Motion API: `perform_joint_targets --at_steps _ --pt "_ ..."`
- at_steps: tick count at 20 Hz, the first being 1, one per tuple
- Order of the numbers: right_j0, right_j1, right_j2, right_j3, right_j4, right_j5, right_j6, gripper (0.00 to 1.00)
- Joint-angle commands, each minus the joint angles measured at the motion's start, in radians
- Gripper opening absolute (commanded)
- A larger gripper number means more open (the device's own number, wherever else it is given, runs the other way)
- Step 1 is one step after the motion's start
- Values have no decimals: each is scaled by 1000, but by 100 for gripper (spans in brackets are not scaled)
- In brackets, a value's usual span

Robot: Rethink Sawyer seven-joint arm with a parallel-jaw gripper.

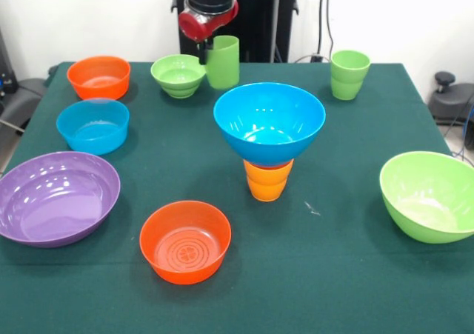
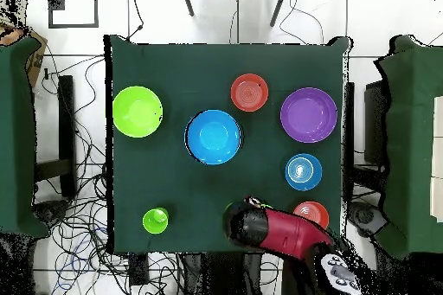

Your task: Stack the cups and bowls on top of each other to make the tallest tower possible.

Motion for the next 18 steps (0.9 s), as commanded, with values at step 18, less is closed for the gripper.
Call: perform_joint_targets --at_steps 18 --pt "110 -104 0 -267 56 464 193 0"
